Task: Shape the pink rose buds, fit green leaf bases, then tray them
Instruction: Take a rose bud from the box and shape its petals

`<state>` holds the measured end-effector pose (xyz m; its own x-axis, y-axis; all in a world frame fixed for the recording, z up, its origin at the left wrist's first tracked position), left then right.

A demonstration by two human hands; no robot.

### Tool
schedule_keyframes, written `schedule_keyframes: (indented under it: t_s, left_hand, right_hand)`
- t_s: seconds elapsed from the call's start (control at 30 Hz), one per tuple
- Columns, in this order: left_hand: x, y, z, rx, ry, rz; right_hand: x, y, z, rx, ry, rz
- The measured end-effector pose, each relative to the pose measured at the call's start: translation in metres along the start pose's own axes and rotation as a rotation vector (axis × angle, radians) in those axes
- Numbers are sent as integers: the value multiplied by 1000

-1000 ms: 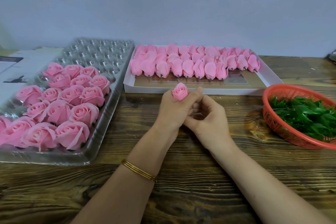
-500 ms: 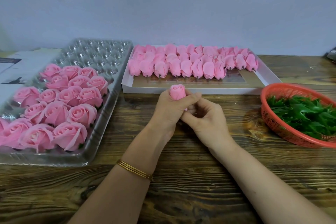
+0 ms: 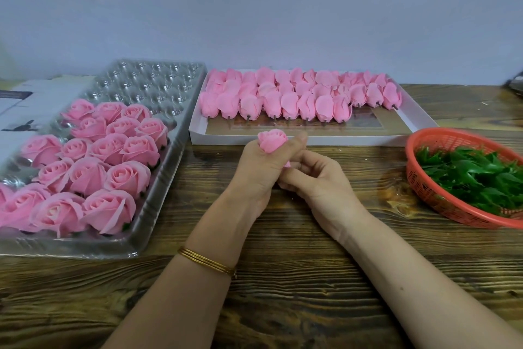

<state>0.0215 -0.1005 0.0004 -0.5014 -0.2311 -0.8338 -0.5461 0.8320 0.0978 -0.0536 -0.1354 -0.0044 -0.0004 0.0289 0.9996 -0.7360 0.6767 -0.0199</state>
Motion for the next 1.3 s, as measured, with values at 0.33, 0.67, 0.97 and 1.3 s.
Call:
schedule_keyframes:
  t_s: [0.33, 0.67, 0.97, 1.3]
  left_hand:
    - [0, -3, 0, 1, 17, -38]
    - [-1, 1, -3, 86, -85, 19]
    - [2, -1, -1, 49, -75, 40]
    - [1, 3, -6, 64, -32, 36]
  right_hand:
    - [9, 2, 12, -152, 136, 75]
    - [-2, -1, 5, -44, 33, -27]
    - [-1, 1, 0, -26, -38, -67]
    - [5, 2, 10, -108, 98, 17]
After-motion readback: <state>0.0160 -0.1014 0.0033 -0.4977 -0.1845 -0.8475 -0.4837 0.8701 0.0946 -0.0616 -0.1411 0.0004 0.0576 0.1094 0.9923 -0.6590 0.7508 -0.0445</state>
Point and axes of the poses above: each hand's wrist, its own y-axis away from the middle knuckle, its own z-axis out of the back of the hand, x = y × z, the point moved 10 cm from there along -y, towards the middle knuckle, and after that the axes turned 14 degrees about y, right-handed, at the moved point
